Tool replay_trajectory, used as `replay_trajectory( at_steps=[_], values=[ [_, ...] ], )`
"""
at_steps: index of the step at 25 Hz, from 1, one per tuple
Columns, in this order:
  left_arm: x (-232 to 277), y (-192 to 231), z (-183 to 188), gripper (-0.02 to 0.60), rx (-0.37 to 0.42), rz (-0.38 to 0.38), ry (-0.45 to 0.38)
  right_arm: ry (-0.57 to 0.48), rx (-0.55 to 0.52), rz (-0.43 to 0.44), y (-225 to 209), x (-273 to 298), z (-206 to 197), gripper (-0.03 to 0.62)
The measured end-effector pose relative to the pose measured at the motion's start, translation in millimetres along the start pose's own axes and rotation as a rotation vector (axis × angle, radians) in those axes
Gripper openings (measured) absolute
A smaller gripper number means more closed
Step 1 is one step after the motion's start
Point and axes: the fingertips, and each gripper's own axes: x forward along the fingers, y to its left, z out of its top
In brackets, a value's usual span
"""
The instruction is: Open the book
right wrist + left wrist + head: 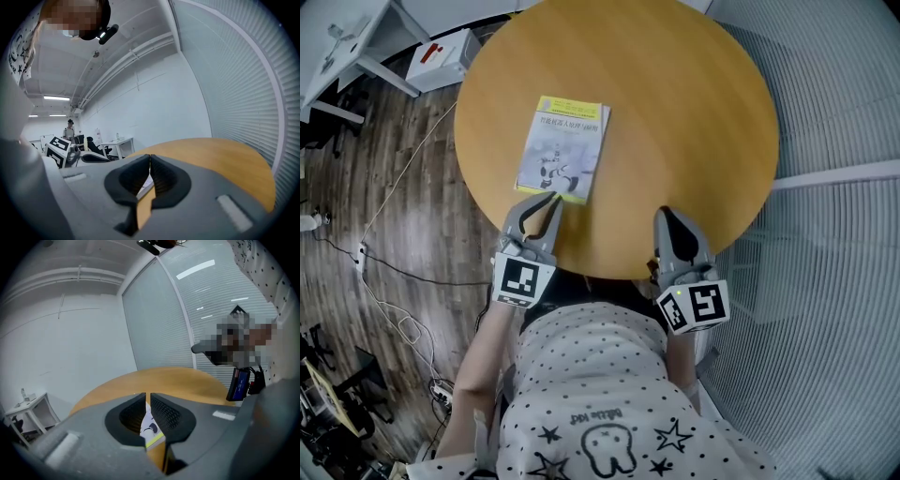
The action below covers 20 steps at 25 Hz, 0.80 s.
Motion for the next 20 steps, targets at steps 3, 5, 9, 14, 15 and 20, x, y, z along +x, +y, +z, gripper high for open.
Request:
replay_trajectory(
  at_steps=[3,5,9,14,15,20],
  values=[
    [6,-5,-20,0.114,0.031,-0.037,0.058,0.005,-0.005,0.009,4,5,-3,0.005],
    [12,-10,-30,0.120,0.069,-0.080,0.088,0.008,-0.007,0.002,4,8,-3,0.005],
    [26,-18,-43,0.143,0.138,-0.178,0.129,0.020,-0.008,-0.030,6,15,4,0.005],
    [42,-24,-61,0.176,0.201,-0.301,0.203,0.034,0.015,-0.071,11,23,10,0.005],
    [46,-26,-66,0.178,0.216,-0.322,0.216,0.036,0.020,-0.077,12,24,9,0.005],
    [59,-34,-92,0.183,0.282,-0.416,0.274,0.046,0.043,-0.114,11,28,-1,0.005]
  ],
)
